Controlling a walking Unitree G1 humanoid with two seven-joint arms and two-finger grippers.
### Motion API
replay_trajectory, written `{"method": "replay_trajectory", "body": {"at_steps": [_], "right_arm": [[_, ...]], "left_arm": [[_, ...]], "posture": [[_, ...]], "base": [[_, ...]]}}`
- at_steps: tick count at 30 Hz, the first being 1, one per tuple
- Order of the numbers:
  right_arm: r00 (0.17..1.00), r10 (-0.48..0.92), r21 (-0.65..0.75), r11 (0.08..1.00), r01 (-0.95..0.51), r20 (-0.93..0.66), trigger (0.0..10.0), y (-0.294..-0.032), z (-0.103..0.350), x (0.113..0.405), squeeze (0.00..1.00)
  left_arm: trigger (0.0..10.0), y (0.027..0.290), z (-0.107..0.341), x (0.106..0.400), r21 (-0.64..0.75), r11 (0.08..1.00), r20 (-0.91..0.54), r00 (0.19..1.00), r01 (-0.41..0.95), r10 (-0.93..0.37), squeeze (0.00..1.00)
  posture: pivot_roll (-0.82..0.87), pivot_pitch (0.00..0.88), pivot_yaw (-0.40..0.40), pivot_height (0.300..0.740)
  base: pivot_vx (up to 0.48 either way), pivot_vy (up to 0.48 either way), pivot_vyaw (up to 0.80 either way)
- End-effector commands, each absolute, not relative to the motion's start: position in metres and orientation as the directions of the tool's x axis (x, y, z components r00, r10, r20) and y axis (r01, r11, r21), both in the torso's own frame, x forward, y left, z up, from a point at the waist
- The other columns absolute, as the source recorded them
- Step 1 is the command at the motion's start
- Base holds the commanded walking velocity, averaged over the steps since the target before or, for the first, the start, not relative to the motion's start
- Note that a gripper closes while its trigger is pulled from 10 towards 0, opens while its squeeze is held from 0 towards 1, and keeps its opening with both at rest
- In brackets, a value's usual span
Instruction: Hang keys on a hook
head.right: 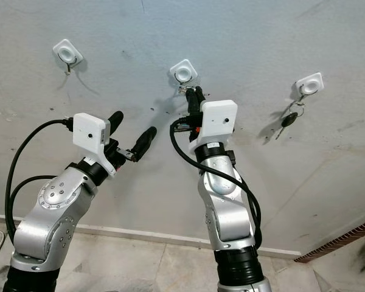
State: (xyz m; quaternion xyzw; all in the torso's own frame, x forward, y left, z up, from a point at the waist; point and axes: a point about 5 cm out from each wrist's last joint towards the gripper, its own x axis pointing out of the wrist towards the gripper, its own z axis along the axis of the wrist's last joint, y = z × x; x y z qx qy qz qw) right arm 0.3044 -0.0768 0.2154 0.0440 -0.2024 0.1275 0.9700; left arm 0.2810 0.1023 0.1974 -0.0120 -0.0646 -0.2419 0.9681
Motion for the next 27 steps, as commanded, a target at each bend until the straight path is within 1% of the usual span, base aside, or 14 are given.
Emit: {"method": "replay_trajectory", "body": {"at_steps": [1, 13, 19, 27], "right_arm": [[0.877, 0.250, 0.033, 0.957, -0.288, 0.411, 10.0, -0.074, 0.218, 0.301, 0.00], [0.858, 0.344, 0.034, 0.922, -0.385, 0.382, 10.0, -0.061, 0.211, 0.292, 0.00], [0.855, 0.364, 0.032, 0.915, -0.403, 0.369, 10.0, -0.057, 0.209, 0.291, 0.00], [0.864, 0.387, 0.017, 0.910, -0.413, 0.322, 10.0, -0.053, 0.194, 0.290, 0.00]], "left_arm": [[10.0, 0.102, 0.198, 0.282, 0.011, 0.882, 0.133, 0.874, 0.471, -0.468, 0.00], [10.0, 0.100, 0.196, 0.281, 0.013, 0.880, 0.128, 0.872, 0.475, -0.473, 0.00], [10.0, 0.100, 0.195, 0.282, 0.014, 0.880, 0.128, 0.872, 0.475, -0.473, 0.00], [10.0, 0.100, 0.196, 0.283, 0.013, 0.880, 0.132, 0.872, 0.474, -0.472, 0.00]], "posture": [[0.23, 0.063, -0.063, 0.740], [0.22, 0.057, -0.063, 0.740], [0.22, 0.052, -0.066, 0.740], [0.22, 0.049, -0.067, 0.740]], "base": [[0.000, 0.000, 0.00], [0.000, 0.000, 0.00], [0.000, 0.000, 0.00], [0.000, 0.000, 0.00]]}}
